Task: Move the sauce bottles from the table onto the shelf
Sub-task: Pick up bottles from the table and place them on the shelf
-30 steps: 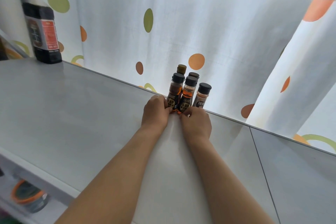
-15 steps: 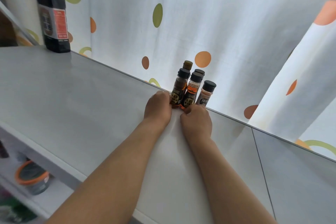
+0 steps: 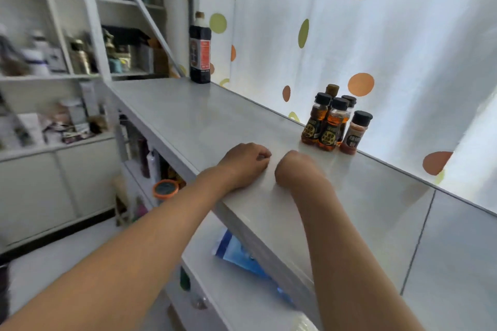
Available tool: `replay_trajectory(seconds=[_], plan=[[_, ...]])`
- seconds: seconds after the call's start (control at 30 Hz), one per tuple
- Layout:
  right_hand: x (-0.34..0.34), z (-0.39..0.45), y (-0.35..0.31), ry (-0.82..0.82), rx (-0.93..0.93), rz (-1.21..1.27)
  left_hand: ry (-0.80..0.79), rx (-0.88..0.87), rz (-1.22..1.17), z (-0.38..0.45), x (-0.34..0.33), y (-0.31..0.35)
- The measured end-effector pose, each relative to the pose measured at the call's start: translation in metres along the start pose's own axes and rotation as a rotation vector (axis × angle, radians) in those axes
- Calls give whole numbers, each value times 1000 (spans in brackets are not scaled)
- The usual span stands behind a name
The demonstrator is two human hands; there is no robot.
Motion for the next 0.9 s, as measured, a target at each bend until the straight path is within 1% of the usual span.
replay_trajectory(seconds=[0.03,0.1,0.23,0.33,0.4,0.5,0.57,0.63,0.67,0.77,0.9], plan=[[-6,-13,-12,-37,53,-3,-1,11,40,-16,6,-2],[-19,-42,-27,-49,104,-6,11,32,101,-47,16,-6],[-22,-105,-24,156,215,-22,126,58,56,-120,36,-14],[-21,-150,-24,297,334,-101,150,64,45,-163,34,-12],[-31,-178,-26,316,379,-122,195,95,46,-188,35,-13],[-40,-210,-23,358,406,-70,288,171,-38,-238,46,-23],[-51,-232,-29,330,457,53,313,197,-67,-280,55,-31],[-73,-268,-53,179,567,262,355,239,-53,-325,72,-44],[-88,-291,-71,104,638,306,380,275,-37,-349,84,-55],[-127,-365,-130,24,847,290,453,398,7,-431,119,-96],[-168,-481,-214,-57,1054,312,552,593,22,-556,175,-164]])
Point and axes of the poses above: each hand's wrist, its own z-axis towards the middle knuckle, its own x-axis out of the back of the hand, y = z × x, the point moved 10 cm from there along z, towards the middle knuckle, and after that the axes turned 7 degrees about y, right-handed, at the moved point
